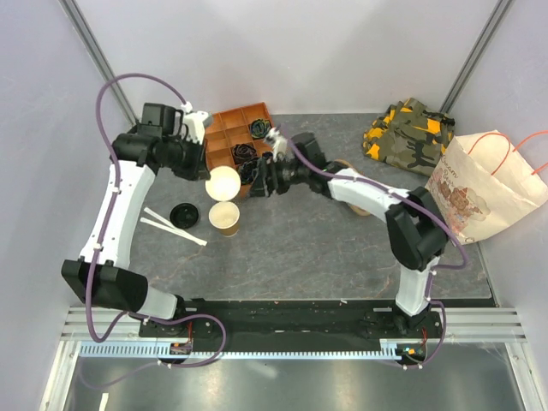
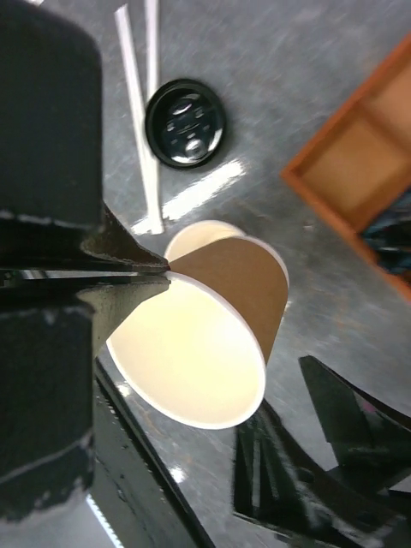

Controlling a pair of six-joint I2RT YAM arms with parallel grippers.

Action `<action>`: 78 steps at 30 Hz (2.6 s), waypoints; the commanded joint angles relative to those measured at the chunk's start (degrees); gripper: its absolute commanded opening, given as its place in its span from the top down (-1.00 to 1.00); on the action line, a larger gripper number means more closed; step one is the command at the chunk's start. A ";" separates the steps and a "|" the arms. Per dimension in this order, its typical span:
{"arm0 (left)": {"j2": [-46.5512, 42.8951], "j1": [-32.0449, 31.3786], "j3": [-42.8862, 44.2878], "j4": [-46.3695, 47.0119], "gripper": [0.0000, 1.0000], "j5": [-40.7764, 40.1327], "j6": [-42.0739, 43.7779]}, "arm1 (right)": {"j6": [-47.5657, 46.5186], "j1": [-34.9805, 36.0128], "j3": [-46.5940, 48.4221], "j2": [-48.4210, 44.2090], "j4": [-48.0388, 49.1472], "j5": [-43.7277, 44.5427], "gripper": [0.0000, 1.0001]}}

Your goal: Pack the takeout coffee

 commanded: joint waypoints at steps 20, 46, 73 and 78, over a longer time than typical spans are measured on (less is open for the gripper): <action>14.50 -26.40 -7.42 9.66 0.93 10.71 2.28 | -30.92 -21.61 -13.44 -31.38 -34.47 3.35 -0.96; 20.75 -27.46 -7.59 15.39 0.29 3.58 0.87 | -29.68 -21.96 -13.01 -30.85 -33.15 3.17 -0.96; -14.05 22.81 -30.25 16.69 -0.97 19.66 45.68 | -30.39 -21.96 -9.06 -30.33 -32.28 2.04 -0.96; -12.12 23.61 -40.19 20.99 -0.85 21.16 59.64 | -30.04 -21.96 -9.50 -29.80 -32.19 0.36 -0.96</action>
